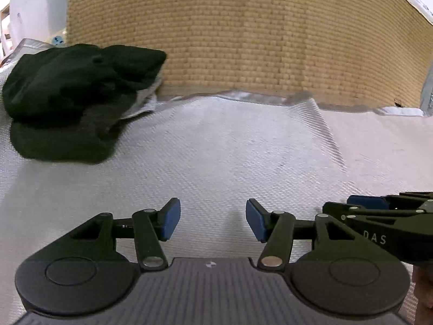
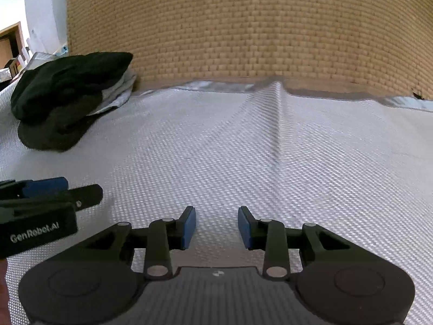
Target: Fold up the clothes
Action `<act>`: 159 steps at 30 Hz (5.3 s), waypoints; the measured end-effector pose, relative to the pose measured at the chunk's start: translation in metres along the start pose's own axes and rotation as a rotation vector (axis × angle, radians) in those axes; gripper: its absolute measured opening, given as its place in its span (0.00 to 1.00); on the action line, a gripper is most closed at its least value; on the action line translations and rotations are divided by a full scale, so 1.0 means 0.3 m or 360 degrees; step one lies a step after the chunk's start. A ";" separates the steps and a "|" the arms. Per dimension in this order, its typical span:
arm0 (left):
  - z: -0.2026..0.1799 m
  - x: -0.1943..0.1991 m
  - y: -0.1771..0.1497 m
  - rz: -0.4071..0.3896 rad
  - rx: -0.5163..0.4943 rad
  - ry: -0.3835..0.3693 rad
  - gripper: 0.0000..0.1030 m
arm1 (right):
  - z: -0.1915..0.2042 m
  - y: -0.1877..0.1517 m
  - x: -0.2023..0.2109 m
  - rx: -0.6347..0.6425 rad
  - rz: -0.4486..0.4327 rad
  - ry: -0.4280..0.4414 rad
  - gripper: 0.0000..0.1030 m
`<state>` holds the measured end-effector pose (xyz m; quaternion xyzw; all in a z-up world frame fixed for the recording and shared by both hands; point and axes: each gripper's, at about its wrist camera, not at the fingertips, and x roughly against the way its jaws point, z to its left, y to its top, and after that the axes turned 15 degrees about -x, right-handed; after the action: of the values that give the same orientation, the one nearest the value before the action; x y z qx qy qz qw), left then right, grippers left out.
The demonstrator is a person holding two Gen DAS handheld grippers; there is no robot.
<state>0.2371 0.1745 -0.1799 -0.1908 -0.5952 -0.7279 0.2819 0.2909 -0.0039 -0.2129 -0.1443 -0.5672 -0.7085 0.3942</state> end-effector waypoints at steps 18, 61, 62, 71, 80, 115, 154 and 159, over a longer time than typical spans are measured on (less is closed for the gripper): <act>-0.222 -0.042 0.066 0.0004 -0.0065 -0.0085 0.57 | -0.251 0.056 0.058 -0.0112 -0.0052 -0.0138 0.37; -0.406 -0.112 0.046 -0.0033 -0.0121 -0.0048 0.70 | -0.419 0.060 0.122 0.0036 -0.0221 -0.0239 0.47; -0.406 -0.109 0.045 -0.0031 -0.0120 -0.0047 0.70 | -0.417 0.056 0.125 0.0027 -0.0223 -0.0242 0.47; -0.409 -0.063 0.011 -0.0019 -0.0117 -0.0053 0.70 | -0.411 0.018 0.159 -0.0001 -0.0214 -0.0258 0.51; -0.407 -0.031 -0.019 -0.0010 -0.0109 -0.0037 0.71 | -0.401 -0.020 0.196 -0.0022 -0.0195 -0.0264 0.55; -0.325 0.190 -0.145 0.0039 -0.0100 -0.0006 0.71 | -0.337 -0.115 0.359 -0.0117 -0.0102 -0.0351 0.56; -0.238 0.496 -0.060 -0.0153 0.0064 0.0004 0.93 | -0.201 -0.057 0.701 -0.0091 -0.0353 -0.0233 0.77; -0.234 0.504 -0.068 -0.0146 0.0053 0.0006 0.99 | -0.203 -0.068 0.720 -0.0082 -0.0358 -0.0235 0.81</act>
<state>0.1120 0.0811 -0.1180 -0.1572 -0.6148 -0.7305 0.2525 0.1511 -0.1442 -0.1055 -0.1418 -0.5888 -0.7501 0.2656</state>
